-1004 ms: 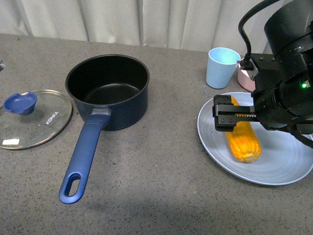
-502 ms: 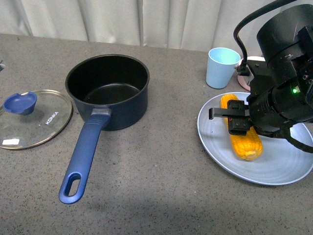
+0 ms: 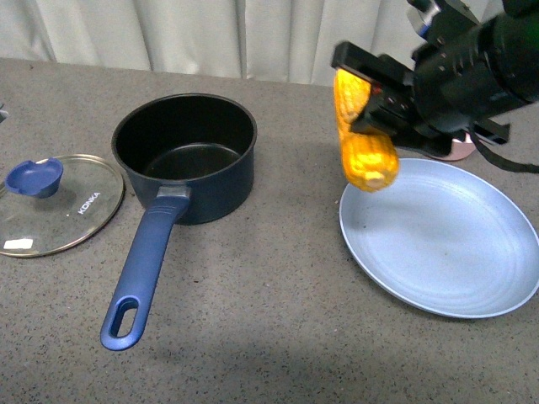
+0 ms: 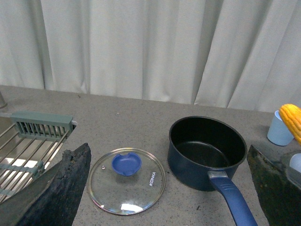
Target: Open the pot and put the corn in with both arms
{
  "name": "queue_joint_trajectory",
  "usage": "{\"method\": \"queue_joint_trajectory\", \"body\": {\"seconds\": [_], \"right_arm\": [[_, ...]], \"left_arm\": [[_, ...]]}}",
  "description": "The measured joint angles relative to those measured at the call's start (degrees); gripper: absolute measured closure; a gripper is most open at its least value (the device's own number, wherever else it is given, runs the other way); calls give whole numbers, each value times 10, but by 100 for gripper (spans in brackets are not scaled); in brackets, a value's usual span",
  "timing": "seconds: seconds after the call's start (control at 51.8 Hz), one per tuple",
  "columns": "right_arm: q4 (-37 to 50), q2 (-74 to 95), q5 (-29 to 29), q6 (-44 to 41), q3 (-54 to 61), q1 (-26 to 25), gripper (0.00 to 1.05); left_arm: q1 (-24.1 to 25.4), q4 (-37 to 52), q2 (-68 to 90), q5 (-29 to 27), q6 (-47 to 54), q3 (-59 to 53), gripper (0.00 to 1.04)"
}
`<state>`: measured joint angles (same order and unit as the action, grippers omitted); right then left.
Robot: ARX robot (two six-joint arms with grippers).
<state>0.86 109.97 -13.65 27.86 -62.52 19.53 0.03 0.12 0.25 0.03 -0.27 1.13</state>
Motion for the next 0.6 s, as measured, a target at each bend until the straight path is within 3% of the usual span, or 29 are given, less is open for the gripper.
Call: {"method": "queue_joint_trajectory", "body": {"seconds": [0.193,0.598], "right_arm": [[-5,42,-30,48,-75,47,91],[-65,186,-38,97,-275,122,91]], "left_arm": [[0,0,0,0,0,0,6],[0,0,0,0,0,0,6]]}}
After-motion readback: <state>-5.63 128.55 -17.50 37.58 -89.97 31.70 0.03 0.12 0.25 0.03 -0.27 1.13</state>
